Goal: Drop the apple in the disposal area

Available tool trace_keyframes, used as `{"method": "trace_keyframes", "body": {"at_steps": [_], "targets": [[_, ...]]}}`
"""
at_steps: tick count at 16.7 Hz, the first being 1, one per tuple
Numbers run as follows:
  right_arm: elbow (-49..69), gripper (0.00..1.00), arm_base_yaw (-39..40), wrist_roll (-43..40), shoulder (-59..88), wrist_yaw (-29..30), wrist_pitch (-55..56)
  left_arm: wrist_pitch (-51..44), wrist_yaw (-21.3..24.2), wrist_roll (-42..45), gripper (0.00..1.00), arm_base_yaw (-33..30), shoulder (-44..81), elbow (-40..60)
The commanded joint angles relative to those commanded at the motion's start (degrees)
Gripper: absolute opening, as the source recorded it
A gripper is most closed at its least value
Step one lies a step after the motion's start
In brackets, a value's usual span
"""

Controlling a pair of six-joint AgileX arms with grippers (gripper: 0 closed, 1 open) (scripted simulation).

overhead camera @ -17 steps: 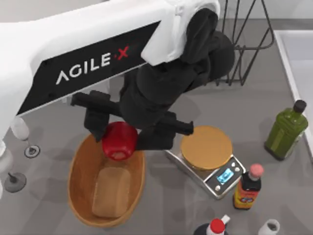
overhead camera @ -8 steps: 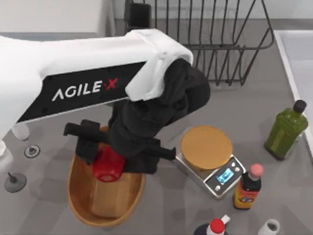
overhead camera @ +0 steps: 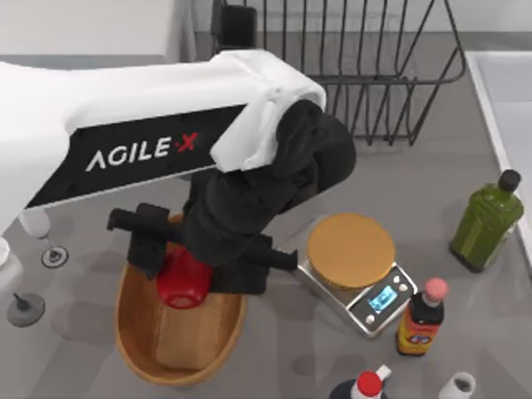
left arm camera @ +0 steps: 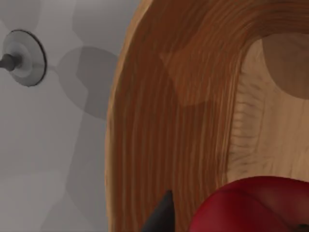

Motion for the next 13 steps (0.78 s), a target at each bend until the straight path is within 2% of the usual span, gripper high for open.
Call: {"method": "trace_keyframes", "body": {"at_steps": [9,13], "targets": [[0.0,1.00,0.0,0.0,0.0,0.0,0.0,0.0,0.0,0.0,0.98,0.0,0.0,0.0],[0.0,1.00,0.0,0.0,0.0,0.0,0.0,0.0,0.0,0.0,1.00,0.0,0.0,0.0]]}}
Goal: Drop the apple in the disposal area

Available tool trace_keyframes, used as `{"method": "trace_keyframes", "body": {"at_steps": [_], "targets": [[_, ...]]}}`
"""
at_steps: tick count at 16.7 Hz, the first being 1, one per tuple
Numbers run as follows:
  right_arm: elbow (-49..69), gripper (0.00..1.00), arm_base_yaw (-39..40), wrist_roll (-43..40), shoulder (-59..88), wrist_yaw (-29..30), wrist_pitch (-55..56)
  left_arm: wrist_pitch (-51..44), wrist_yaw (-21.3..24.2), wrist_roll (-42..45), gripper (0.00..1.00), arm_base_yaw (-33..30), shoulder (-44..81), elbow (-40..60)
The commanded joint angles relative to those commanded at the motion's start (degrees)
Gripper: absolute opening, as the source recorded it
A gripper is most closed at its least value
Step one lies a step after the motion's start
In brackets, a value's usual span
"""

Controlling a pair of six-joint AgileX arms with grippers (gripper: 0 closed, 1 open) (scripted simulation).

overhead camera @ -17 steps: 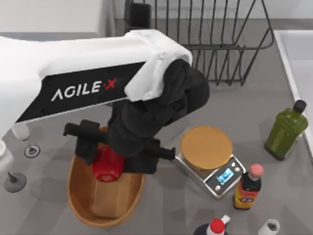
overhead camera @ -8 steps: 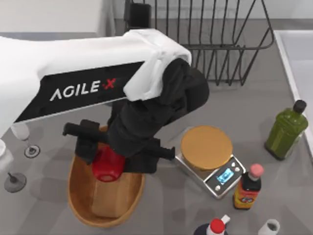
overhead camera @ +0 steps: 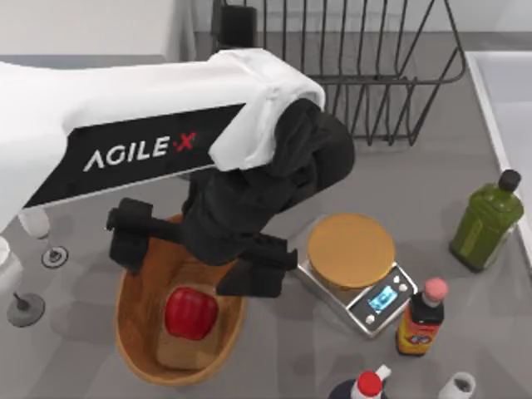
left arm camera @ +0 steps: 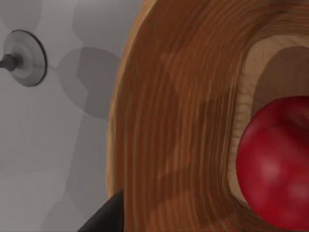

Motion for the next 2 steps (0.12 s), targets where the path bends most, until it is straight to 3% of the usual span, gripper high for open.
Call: {"method": "trace_keyframes", "body": {"at_steps": [2], "targets": [[0.0,1.00,0.0,0.0,0.0,0.0,0.0,0.0,0.0,0.0,1.00,0.0,0.0,0.0]]}}
